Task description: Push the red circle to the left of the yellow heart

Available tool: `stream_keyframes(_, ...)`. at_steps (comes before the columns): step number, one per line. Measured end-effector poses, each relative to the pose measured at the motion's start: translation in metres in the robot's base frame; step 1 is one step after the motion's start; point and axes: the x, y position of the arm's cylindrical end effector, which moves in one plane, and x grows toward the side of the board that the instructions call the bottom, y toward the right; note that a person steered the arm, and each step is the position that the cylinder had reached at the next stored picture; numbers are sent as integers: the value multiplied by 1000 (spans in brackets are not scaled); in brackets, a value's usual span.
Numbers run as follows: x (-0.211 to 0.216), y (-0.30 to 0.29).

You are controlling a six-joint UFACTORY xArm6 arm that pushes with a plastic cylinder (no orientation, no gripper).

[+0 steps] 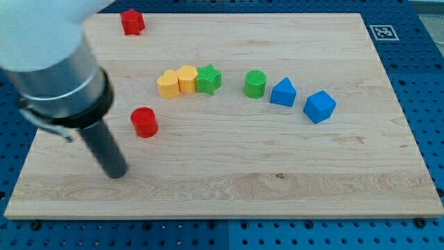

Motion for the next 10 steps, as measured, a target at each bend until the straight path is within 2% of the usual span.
stream_keyframes(1, -13, 28)
stream_keyframes(5, -82, 27)
stream_keyframes(8, -97, -1)
stream_keyframes(10, -126, -8)
